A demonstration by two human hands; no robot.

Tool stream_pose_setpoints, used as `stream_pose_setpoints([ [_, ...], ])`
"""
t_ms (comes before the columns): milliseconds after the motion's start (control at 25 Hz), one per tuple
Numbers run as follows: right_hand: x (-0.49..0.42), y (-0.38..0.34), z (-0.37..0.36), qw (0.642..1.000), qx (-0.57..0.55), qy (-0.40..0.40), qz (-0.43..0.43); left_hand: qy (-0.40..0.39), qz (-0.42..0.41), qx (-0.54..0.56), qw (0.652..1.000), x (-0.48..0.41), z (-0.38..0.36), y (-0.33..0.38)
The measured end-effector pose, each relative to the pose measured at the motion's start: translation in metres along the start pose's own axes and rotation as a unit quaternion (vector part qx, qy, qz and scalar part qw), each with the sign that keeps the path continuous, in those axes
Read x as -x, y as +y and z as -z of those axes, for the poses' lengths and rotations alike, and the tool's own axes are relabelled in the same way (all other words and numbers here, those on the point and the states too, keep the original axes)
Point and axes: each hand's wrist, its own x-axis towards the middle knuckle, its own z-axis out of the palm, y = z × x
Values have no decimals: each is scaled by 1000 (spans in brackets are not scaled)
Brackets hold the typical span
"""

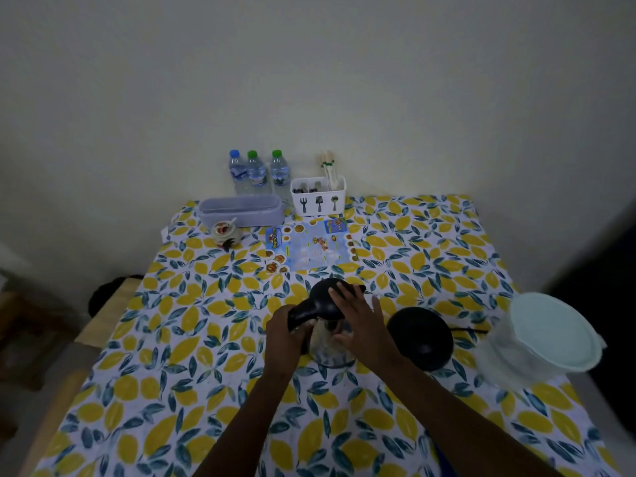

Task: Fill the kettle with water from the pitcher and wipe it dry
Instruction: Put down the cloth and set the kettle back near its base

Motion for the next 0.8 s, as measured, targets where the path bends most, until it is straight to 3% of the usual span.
stream_pose_setpoints([
  [160, 13, 6, 10, 990, -137, 33, -22, -21, -56, 56, 997, 1, -1, 32],
  [480, 46, 43, 68, 981, -96, 129, -108, -114, -50, 85, 989, -24, -53, 82],
  [800, 77, 88, 81, 962, -67, 152, -216, -212, -66, 80, 972, -36, -122, 102],
])
